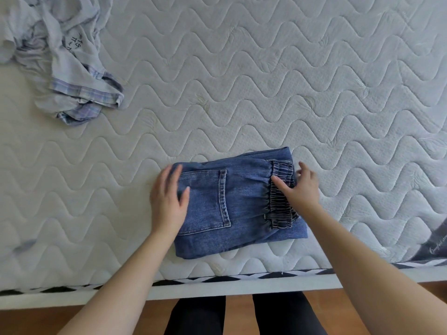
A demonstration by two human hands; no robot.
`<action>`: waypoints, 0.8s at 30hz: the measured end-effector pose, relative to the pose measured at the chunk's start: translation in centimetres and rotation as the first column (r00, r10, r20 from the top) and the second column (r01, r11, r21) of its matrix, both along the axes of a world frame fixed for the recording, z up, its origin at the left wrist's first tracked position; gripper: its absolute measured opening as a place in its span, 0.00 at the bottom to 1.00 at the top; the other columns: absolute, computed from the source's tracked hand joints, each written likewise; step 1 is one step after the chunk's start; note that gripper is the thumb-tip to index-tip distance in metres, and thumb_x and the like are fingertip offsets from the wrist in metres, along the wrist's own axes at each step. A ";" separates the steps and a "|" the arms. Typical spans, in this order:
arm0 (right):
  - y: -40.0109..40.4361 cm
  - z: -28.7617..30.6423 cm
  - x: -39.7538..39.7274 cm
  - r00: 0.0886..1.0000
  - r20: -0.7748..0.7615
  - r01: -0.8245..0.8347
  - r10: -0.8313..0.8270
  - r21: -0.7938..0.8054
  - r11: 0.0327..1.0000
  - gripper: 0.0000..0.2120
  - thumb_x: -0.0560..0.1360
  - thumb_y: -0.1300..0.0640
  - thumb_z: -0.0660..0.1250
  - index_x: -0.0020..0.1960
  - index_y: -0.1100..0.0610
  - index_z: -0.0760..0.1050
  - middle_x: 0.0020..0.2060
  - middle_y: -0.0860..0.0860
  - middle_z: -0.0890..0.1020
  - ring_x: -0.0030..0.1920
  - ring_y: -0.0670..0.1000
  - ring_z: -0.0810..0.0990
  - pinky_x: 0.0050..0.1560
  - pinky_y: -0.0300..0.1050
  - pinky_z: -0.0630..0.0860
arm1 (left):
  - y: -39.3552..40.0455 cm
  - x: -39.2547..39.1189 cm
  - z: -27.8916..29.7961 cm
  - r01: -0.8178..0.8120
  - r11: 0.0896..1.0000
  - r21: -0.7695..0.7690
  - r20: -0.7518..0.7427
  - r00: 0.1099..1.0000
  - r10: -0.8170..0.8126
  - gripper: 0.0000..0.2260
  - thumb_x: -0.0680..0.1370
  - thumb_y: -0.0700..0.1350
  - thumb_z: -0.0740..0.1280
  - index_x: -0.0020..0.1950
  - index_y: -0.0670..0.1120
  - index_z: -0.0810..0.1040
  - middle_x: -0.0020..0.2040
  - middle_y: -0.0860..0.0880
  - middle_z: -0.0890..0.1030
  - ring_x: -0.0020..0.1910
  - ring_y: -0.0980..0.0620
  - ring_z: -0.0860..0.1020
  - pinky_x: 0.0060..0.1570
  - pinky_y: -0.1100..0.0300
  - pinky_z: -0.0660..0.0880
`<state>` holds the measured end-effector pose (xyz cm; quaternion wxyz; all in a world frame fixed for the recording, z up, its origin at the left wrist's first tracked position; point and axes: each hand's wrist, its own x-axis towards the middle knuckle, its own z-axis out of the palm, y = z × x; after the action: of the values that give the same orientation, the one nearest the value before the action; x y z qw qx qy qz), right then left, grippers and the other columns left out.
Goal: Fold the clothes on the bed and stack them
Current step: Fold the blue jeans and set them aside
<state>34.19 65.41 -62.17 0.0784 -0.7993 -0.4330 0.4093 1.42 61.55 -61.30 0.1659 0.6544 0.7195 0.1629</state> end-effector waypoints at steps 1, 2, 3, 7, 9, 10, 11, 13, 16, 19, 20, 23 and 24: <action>0.3 0.0 0.1 0.999 -0.042 0.012 -0.013 -0.030 0.999 0.50 0.64 0.32 0.73 0.76 0.55 0.59 0.66 0.55 0.71 0.66 0.54 0.72 0.68 0.57 0.69 | -0.5 -0.7 -0.2 -0.149 0.987 -0.059 0.094 0.984 0.154 0.25 0.78 0.46 0.68 0.74 0.44 0.66 0.70 0.44 0.71 0.69 0.45 0.69 0.69 0.54 0.64; 0.6 0.0 0.1 0.995 -0.092 0.040 -0.045 -0.052 0.998 0.51 0.62 0.32 0.75 0.74 0.56 0.61 0.64 0.54 0.74 0.63 0.53 0.75 0.66 0.56 0.72 | -1.1 -1.1 -0.2 -0.297 0.941 -0.162 0.204 0.923 0.326 0.27 0.77 0.48 0.70 0.73 0.45 0.66 0.66 0.47 0.73 0.65 0.47 0.72 0.65 0.57 0.68; 0.7 0.1 0.0 0.987 -0.135 0.078 -0.087 -0.071 0.994 0.50 0.60 0.32 0.77 0.72 0.57 0.64 0.61 0.53 0.78 0.60 0.52 0.78 0.62 0.55 0.75 | -1.5 -1.2 -0.3 -0.406 0.865 -0.294 0.291 0.824 0.486 0.28 0.76 0.51 0.71 0.72 0.47 0.66 0.61 0.51 0.75 0.61 0.49 0.75 0.60 0.59 0.71; 1.2 0.4 -0.2 0.960 -0.265 0.047 -0.087 -0.156 0.987 0.25 0.63 0.39 0.79 0.54 0.53 0.81 0.45 0.47 0.86 0.47 0.48 0.84 0.46 0.43 0.79 | -2.2 -1.3 -1.1 -0.326 0.643 -0.693 0.383 0.589 0.712 0.22 0.71 0.57 0.75 0.60 0.49 0.74 0.52 0.53 0.82 0.53 0.50 0.81 0.52 0.54 0.78; 1.4 0.5 -0.3 0.957 -0.285 0.007 -0.049 -0.146 0.989 0.20 0.66 0.43 0.79 0.52 0.53 0.82 0.44 0.47 0.86 0.47 0.49 0.84 0.47 0.42 0.78 | -2.2 -1.5 -1.3 -0.231 0.592 -0.772 0.399 0.548 0.735 0.19 0.71 0.53 0.76 0.58 0.49 0.77 0.53 0.51 0.84 0.52 0.50 0.83 0.46 0.56 0.78; 1.4 0.6 -0.2 0.959 -0.281 -0.006 -0.032 -0.133 0.991 0.20 0.66 0.45 0.79 0.53 0.53 0.82 0.45 0.47 0.85 0.47 0.49 0.84 0.49 0.43 0.78 | -2.0 -1.7 -1.3 -0.205 0.584 -0.786 0.408 0.537 0.738 0.19 0.71 0.51 0.77 0.58 0.49 0.77 0.53 0.51 0.84 0.51 0.51 0.83 0.44 0.58 0.78; 1.4 0.5 -0.1 0.961 -0.277 -0.020 -0.015 -0.124 0.992 0.21 0.66 0.45 0.79 0.54 0.53 0.81 0.46 0.48 0.85 0.48 0.50 0.83 0.52 0.45 0.78 | -1.9 -1.8 -1.3 -0.185 0.581 -0.793 0.418 0.529 0.738 0.20 0.71 0.50 0.77 0.60 0.48 0.77 0.53 0.51 0.84 0.50 0.51 0.83 0.43 0.58 0.78; 0.9 0.4 0.2 0.954 -0.300 -0.060 0.016 -0.138 0.989 0.27 0.64 0.46 0.80 0.59 0.52 0.78 0.49 0.48 0.84 0.50 0.49 0.83 0.56 0.48 0.78 | -1.8 -1.9 -1.0 -0.149 0.571 -0.807 0.442 0.488 0.753 0.21 0.73 0.47 0.75 0.63 0.49 0.74 0.55 0.51 0.83 0.51 0.52 0.83 0.43 0.58 0.77; 0.3 0.6 0.4 0.942 -0.333 -0.084 0.028 -0.155 0.984 0.33 0.62 0.46 0.82 0.63 0.52 0.73 0.52 0.47 0.83 0.52 0.48 0.81 0.56 0.47 0.77 | -1.9 -1.8 -0.4 -0.091 0.548 -0.831 0.473 0.402 0.784 0.22 0.74 0.43 0.74 0.65 0.53 0.71 0.57 0.52 0.82 0.54 0.51 0.81 0.45 0.56 0.77; -0.5 1.2 0.5 0.936 -0.351 -0.069 0.035 -0.083 0.994 0.29 0.65 0.50 0.80 0.62 0.51 0.72 0.51 0.45 0.83 0.51 0.45 0.81 0.55 0.47 0.78 | -2.1 -1.6 0.4 -0.093 0.570 -0.816 0.502 0.374 0.779 0.24 0.74 0.40 0.74 0.66 0.53 0.70 0.58 0.51 0.82 0.54 0.51 0.81 0.45 0.57 0.76; -0.9 1.5 0.6 0.934 -0.355 -0.061 0.036 -0.058 0.996 0.28 0.66 0.51 0.80 0.62 0.51 0.72 0.51 0.45 0.83 0.50 0.44 0.81 0.55 0.47 0.78 | -2.1 -1.4 0.9 -0.110 0.579 -0.808 0.509 0.364 0.780 0.24 0.74 0.40 0.74 0.66 0.52 0.70 0.57 0.51 0.81 0.53 0.51 0.81 0.45 0.57 0.77; -2.1 3.3 0.8 0.919 -0.395 0.000 -0.002 -0.005 1.000 0.26 0.67 0.52 0.79 0.61 0.49 0.72 0.51 0.45 0.82 0.51 0.44 0.81 0.55 0.48 0.78 | -2.4 -0.7 3.1 -0.151 0.612 -0.776 0.537 0.349 0.768 0.23 0.73 0.39 0.75 0.64 0.52 0.71 0.55 0.52 0.82 0.51 0.53 0.82 0.43 0.59 0.77; -2.4 4.1 1.0 0.911 -0.413 0.022 -0.017 0.006 1.000 0.26 0.67 0.53 0.79 0.61 0.49 0.71 0.51 0.45 0.83 0.51 0.44 0.81 0.56 0.48 0.78 | -2.5 -0.6 4.1 -0.157 0.622 -0.767 0.549 0.341 0.763 0.22 0.73 0.39 0.75 0.63 0.52 0.72 0.55 0.52 0.82 0.51 0.53 0.82 0.44 0.59 0.77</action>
<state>35.19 62.99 -58.02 0.1764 -0.6987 -0.4008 0.5657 0.87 59.05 -57.19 0.6302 0.1461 0.7137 0.2685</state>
